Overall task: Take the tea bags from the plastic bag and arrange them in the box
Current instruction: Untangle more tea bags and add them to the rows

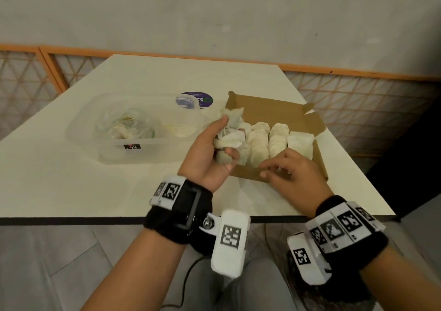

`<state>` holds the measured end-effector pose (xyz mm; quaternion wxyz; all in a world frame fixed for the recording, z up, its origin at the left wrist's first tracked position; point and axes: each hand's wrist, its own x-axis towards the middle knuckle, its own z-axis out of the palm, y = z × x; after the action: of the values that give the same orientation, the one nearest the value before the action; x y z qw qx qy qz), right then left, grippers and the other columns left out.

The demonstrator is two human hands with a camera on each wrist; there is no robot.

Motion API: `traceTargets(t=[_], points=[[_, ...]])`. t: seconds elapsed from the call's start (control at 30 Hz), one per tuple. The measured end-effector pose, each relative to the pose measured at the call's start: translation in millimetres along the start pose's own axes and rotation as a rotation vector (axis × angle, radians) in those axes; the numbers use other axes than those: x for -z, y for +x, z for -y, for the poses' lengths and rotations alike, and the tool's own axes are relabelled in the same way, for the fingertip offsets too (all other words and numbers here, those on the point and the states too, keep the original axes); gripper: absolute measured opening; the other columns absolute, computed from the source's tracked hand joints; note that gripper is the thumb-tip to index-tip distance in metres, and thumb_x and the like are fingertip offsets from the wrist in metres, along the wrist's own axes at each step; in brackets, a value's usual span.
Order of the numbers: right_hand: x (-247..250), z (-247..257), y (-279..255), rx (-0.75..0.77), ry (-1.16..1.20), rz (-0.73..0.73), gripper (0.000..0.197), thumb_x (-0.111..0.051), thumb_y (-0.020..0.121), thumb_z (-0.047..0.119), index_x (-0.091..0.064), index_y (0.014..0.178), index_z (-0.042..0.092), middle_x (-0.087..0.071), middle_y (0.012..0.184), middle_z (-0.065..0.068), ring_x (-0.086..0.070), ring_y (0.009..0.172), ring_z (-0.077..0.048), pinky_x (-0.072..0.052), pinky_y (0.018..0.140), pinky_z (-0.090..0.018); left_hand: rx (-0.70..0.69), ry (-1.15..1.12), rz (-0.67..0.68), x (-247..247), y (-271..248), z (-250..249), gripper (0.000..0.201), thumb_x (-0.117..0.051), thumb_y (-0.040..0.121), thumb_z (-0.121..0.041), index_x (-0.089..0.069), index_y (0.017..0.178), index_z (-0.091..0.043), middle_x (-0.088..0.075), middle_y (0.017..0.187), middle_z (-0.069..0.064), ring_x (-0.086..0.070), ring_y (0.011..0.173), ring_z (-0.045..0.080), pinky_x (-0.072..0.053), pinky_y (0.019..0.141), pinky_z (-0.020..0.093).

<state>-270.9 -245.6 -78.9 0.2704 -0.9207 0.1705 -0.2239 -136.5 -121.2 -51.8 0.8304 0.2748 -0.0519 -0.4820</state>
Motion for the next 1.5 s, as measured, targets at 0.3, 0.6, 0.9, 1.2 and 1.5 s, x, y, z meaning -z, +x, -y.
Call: traceTargets(t=[0.3, 0.6, 0.9, 1.2, 1.5], points=[[21.7, 3.7, -6.4, -0.088, 0.434, 0.13, 0.013, -0.069, 0.08, 0.009, -0.075, 0.088, 0.018, -0.065, 0.082, -0.004, -0.055, 0.071, -0.005, -0.042, 0.068, -0.009, 0.073, 0.046, -0.072, -11.2, 37.6, 13.2, 0.011, -0.067, 0.081, -0.023, -0.061, 0.086, -0.015, -0.059, 0.078, 0.003, -0.048, 0.058, 0.006, -0.036, 0.035, 0.012], [16.8, -3.9, 47.8, -0.239, 1.089, 0.057, 0.051, -0.084, 0.055, 0.027, -0.063, 0.1, 0.018, -0.059, 0.07, 0.003, -0.054, 0.059, -0.007, -0.041, 0.051, -0.019, 0.02, 0.357, -0.042, -7.8, 41.0, 26.6, 0.014, -0.07, 0.078, -0.021, -0.062, 0.087, -0.014, -0.058, 0.064, -0.001, -0.047, 0.041, 0.002, -0.029, 0.031, 0.009], [12.3, -11.3, 49.9, -0.296, 1.288, -0.036, 0.018, -0.062, 0.071, 0.019, -0.058, 0.087, 0.01, -0.064, 0.069, -0.001, -0.056, 0.052, -0.009, -0.042, 0.047, -0.017, -0.028, 0.503, 0.11, -6.5, 40.2, 31.2, 0.024, -0.069, 0.081, -0.02, -0.062, 0.102, -0.011, -0.058, 0.073, 0.001, -0.047, 0.057, 0.005, -0.028, 0.032, 0.01], [10.0, -14.7, 50.5, -0.341, 1.226, -0.027, 0.015, -0.06, 0.076, 0.016, -0.059, 0.091, 0.014, -0.061, 0.082, -0.001, -0.055, 0.069, -0.01, -0.044, 0.055, -0.019, -0.076, 0.402, 0.03, -3.2, 44.9, 27.9, 0.023, -0.067, 0.075, -0.021, -0.058, 0.094, -0.013, -0.055, 0.069, 0.002, -0.047, 0.046, 0.003, -0.026, 0.03, 0.011], [6.8, -17.2, 49.3, -0.342, 1.11, 0.046, 0.017, -0.072, 0.071, 0.011, -0.065, 0.086, 0.01, -0.061, 0.081, -0.004, -0.051, 0.068, -0.011, -0.037, 0.05, -0.016, -0.099, 0.486, 0.021, -5.3, 42.9, 30.9, 0.004, -0.064, 0.083, -0.016, -0.06, 0.082, -0.014, -0.052, 0.059, -0.001, -0.042, 0.04, 0.004, -0.026, 0.029, 0.012]])
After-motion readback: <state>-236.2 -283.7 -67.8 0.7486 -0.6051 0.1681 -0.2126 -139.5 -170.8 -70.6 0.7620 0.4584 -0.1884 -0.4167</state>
